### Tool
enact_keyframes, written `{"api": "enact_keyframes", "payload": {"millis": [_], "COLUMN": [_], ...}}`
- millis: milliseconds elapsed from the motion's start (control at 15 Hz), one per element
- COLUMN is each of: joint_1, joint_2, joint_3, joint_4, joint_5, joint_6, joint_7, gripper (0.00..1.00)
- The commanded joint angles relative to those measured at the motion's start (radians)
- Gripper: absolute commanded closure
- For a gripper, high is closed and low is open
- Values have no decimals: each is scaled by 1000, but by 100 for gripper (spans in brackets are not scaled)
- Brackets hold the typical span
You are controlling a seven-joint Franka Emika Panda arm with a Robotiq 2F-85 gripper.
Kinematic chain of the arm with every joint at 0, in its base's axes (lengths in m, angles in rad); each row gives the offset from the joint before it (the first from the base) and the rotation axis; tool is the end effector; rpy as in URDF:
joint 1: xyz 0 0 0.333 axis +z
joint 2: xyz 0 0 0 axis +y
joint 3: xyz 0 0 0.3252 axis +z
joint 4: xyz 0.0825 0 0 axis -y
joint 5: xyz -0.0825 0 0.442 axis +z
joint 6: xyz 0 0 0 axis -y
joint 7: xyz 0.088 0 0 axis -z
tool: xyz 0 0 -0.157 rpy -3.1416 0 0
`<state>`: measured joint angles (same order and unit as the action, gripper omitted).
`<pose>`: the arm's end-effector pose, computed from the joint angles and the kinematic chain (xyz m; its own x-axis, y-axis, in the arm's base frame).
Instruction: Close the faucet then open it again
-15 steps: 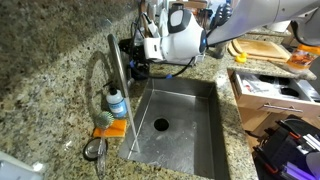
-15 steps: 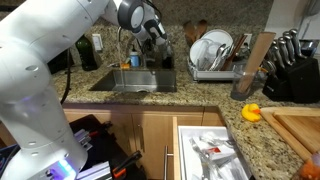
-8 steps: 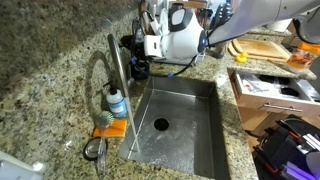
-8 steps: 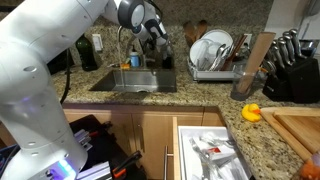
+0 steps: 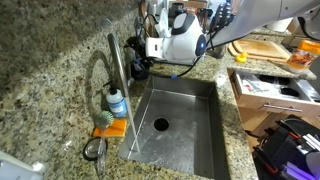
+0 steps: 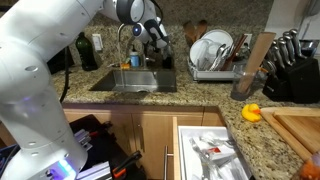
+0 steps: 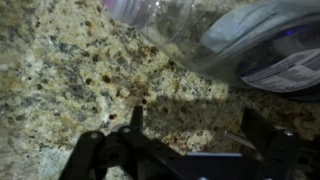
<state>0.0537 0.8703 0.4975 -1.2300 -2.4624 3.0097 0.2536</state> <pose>0.7601 0.3866 0.2735 -0.5030 0.8267 -0.2522 0.1953 0.3929 0.8986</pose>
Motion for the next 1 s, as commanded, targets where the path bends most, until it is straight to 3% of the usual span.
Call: {"api": "enact_keyframes", "payload": {"millis": [0,200,267,467,667,933], "joint_1": [-17,-8,-5,-5,-22,-8], "joint_2": [55,143,68,125,216,307], "joint_3": [22,51,8,33,115,200], "joint_4": [46,148,55,118,233,370], "joint_5": [-31,-146,-69,-120,-183,-140], "joint_6": [7,-13,-5,-8,58,200], "joint_7": [30,41,35,44,88,-49], "gripper": [0,0,0,0,0,0]}}
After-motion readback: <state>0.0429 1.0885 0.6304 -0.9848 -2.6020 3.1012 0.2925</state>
